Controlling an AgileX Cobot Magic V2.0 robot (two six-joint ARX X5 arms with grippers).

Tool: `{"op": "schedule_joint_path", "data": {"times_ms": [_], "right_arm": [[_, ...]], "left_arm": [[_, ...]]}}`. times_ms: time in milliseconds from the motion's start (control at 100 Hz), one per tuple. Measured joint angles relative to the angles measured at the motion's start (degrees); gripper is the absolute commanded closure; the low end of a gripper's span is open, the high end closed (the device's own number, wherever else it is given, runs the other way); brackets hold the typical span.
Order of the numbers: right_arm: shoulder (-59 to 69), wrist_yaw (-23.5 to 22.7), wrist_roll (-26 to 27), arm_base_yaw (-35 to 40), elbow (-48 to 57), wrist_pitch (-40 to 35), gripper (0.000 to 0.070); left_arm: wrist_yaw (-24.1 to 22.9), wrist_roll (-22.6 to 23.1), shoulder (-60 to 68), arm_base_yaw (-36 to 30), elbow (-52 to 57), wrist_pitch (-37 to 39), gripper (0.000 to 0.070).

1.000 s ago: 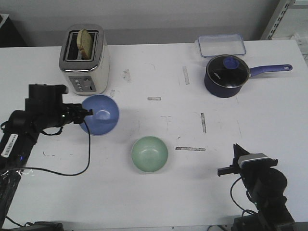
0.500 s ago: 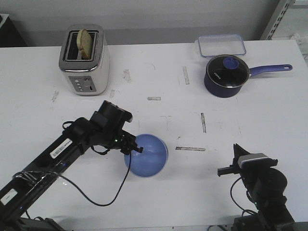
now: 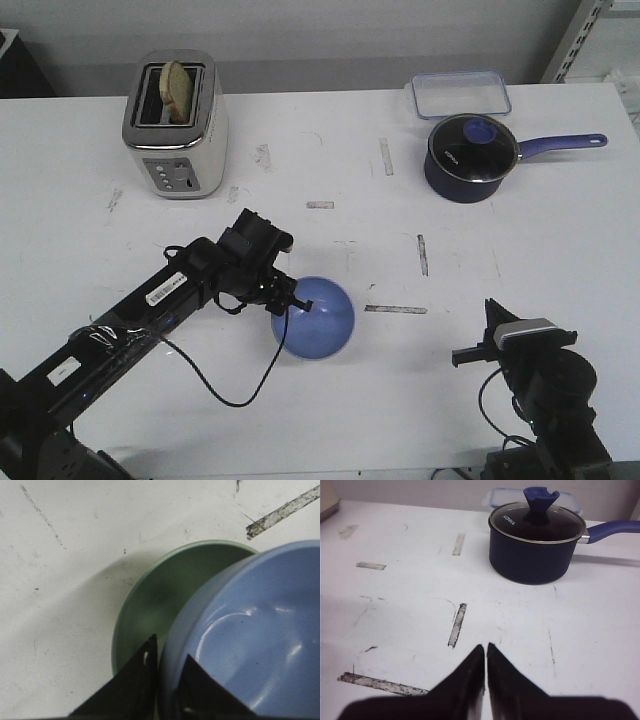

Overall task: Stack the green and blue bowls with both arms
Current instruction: 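Lift the blue bowl with the left gripper and lower it into the green bowl, then open the left gripper and lift it away from the stacked bowls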

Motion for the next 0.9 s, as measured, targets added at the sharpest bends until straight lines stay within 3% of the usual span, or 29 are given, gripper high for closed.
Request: {"op": "schedule_joint_path", "data": {"times_ms": [150, 210, 320, 570, 620, 680, 820, 900], "right_arm": [[0.0, 0.0, 0.0, 0.0, 0.0, 0.0, 0.07], [0.0, 0.0, 0.0, 0.0, 0.0, 0.0, 0.07], [0.0, 0.0, 0.0, 0.0, 0.0, 0.0, 0.07], [0.0, 0.0, 0.0, 0.0, 0.0, 0.0, 0.07], [0.0, 0.0, 0.0, 0.0, 0.0, 0.0, 0.07], [0.0, 0.0, 0.0, 0.0, 0.0, 0.0, 0.07], [0.0, 0.0, 0.0, 0.0, 0.0, 0.0, 0.07], [0.0, 0.0, 0.0, 0.0, 0.0, 0.0, 0.07]], "left_arm": [[0.1, 0.0, 0.0, 0.0, 0.0, 0.1, 0.0318], [0.0, 0.0, 0.0, 0.0, 0.0, 0.1, 0.0245], [0.1, 0.0, 0.0, 0.0, 0.0, 0.1, 0.0212], [-0.1, 0.0, 0.0, 0.3, 4.3, -2.5, 0.0217], [-0.5, 0.0, 0.0, 0.7, 6.4, -3.3, 0.0236], [-1.9, 0.0, 0.0, 1.3, 8.9, -4.6, 0.0326], [-5.9, 0.4, 0.0, 3.2, 15.3, -8.2, 0.07], [-8.1, 2.2, 0.0, 4.5, 19.5, -10.9, 0.0699]]}}
